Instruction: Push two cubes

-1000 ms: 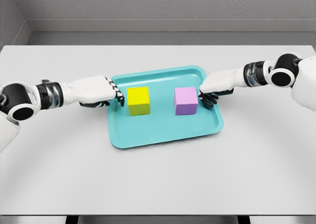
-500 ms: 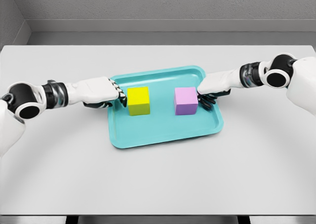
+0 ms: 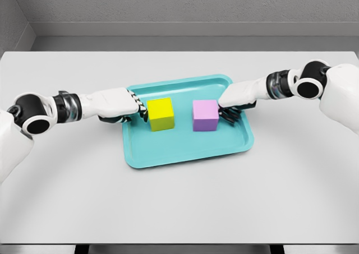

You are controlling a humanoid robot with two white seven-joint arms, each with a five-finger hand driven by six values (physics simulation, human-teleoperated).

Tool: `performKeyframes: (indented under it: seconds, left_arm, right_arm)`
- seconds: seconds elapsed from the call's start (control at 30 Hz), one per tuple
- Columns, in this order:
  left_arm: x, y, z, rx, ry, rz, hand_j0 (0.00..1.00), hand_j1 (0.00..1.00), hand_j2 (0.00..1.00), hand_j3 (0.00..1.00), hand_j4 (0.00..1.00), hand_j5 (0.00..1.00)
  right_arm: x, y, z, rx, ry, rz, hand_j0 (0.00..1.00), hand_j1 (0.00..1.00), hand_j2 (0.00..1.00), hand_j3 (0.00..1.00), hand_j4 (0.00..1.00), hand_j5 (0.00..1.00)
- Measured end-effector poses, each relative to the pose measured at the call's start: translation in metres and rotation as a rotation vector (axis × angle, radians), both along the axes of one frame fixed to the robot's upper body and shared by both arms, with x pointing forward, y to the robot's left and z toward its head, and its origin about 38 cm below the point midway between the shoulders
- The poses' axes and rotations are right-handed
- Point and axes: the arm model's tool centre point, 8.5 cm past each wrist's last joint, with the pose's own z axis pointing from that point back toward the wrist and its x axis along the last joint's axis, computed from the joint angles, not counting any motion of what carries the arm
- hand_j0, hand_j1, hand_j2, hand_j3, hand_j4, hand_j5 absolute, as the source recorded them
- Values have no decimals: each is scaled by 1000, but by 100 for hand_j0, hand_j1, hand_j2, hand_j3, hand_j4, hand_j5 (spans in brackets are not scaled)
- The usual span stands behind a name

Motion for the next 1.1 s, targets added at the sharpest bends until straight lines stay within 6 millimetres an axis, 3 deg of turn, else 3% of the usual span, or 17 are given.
performKeyframes:
  seconds: [0.7, 0.93, 1.1]
  left_arm:
    - [1, -23, -1, -15, -2, -38, 59, 59, 59, 59, 59, 59]
    - [1, -18, -2, -6, 1, -29, 59, 59, 59, 59, 59, 59]
    - [11, -6, 3, 5, -1, 6, 59, 59, 59, 59, 59, 59]
  right_arm:
    - [1, 13, 2, 14, -2, 19, 13, 13, 13, 13, 13, 13]
    - [7, 1, 4, -1, -7, -13, 13, 13, 13, 13, 13, 13]
    - [7, -6, 18, -7, -36, -6, 13, 13, 13, 13, 13, 13]
